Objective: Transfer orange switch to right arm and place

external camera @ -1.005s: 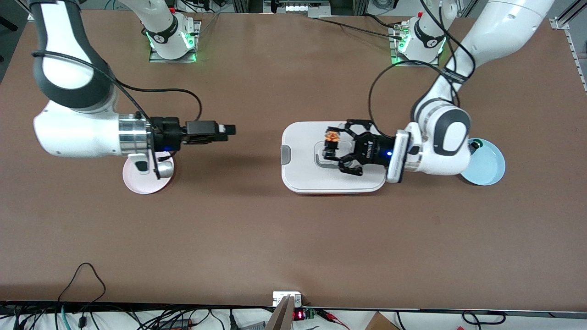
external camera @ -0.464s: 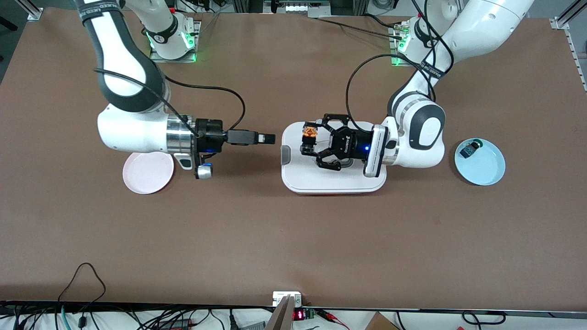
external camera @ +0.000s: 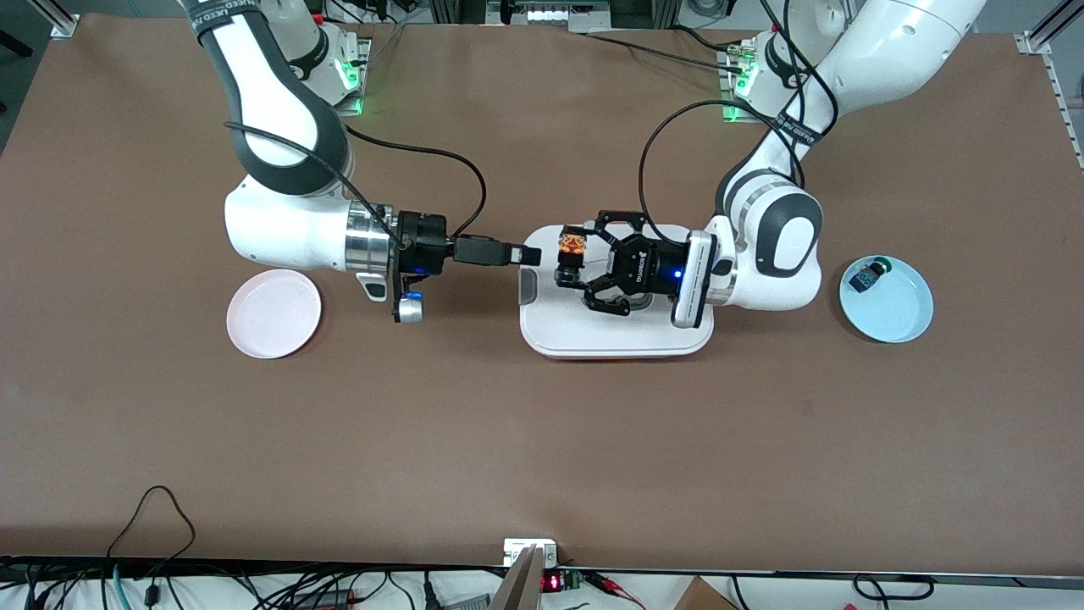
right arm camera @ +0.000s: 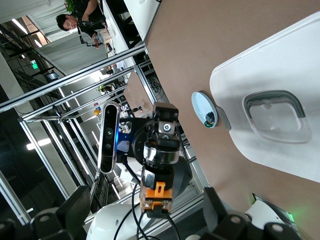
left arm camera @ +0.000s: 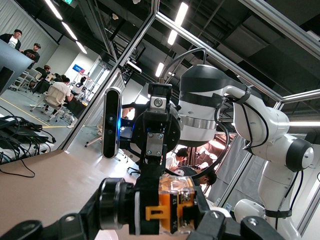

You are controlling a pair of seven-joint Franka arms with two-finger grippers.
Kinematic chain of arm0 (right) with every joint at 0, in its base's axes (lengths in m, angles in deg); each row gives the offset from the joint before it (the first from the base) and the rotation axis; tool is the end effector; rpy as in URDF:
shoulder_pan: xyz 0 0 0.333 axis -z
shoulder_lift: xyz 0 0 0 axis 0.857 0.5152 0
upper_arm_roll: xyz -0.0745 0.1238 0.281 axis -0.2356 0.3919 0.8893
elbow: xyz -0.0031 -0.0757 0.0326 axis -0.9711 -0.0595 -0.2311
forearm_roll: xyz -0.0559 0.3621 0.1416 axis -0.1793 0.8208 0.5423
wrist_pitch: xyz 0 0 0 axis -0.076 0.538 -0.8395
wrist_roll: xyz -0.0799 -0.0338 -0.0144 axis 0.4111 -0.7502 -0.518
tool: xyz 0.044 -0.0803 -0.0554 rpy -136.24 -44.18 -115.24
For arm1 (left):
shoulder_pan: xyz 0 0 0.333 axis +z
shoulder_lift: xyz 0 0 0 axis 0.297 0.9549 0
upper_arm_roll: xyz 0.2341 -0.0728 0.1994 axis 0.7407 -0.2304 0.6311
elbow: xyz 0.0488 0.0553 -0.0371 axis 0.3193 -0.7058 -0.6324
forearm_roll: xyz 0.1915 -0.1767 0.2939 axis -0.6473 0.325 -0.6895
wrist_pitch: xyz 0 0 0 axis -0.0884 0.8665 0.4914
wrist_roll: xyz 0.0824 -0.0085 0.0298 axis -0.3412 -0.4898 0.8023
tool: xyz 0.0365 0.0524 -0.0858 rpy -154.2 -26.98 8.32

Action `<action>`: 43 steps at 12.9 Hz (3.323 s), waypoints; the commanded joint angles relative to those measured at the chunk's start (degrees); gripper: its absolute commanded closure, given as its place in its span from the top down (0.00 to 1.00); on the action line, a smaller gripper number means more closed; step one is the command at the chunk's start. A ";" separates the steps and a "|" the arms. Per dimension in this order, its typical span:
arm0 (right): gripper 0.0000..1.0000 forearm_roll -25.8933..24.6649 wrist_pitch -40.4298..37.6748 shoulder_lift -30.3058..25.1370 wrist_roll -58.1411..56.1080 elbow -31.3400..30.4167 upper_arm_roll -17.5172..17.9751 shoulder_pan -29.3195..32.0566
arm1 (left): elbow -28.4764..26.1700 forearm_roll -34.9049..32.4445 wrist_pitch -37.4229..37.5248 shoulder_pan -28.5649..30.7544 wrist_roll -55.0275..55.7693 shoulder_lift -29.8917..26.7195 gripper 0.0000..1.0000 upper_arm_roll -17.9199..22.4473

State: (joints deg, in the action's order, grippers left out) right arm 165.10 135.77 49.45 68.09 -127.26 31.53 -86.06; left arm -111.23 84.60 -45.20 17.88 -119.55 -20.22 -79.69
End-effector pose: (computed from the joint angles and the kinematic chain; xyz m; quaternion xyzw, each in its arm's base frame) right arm 0.5886 0.3648 0.4309 -0.7708 0.1780 0.1358 0.5964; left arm 0.5891 -0.3138 0.3371 0.5573 -0.3121 0.3659 0.6769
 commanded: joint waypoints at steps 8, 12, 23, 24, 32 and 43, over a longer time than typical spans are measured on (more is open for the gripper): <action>1.00 5.31 6.71 2.28 -0.01 1.27 -0.30 -4.57 | 1.04 1.62 -0.32 -0.60 -2.11 0.55 0.47 -0.06; 0.99 5.31 9.52 3.77 0.43 2.86 -0.30 -6.32 | 1.04 1.63 -0.24 -0.60 -2.11 0.55 0.47 -0.06; 0.80 10.49 10.31 4.04 0.52 3.83 -0.21 -6.50 | 1.04 1.63 -0.24 -0.60 -2.02 0.47 0.48 -0.06; 0.79 10.58 10.31 4.04 0.52 3.83 -0.21 -6.59 | 1.04 1.63 -0.24 -0.60 -2.02 0.47 0.49 -0.06; 0.37 10.58 10.14 4.13 -0.18 3.83 -0.30 -6.42 | 1.04 1.63 -0.24 -0.60 -1.67 0.38 0.49 -0.14; 0.00 10.23 9.87 4.30 -1.24 3.83 -0.30 -5.80 | 0.86 1.63 0.03 -0.43 0.17 0.29 1.00 -0.85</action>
State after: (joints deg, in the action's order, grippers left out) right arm 174.61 145.69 53.11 67.71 -124.76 31.29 -92.08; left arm -110.56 85.21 -45.19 17.82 -119.17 -20.20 -80.08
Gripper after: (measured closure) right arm 0.656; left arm 0.115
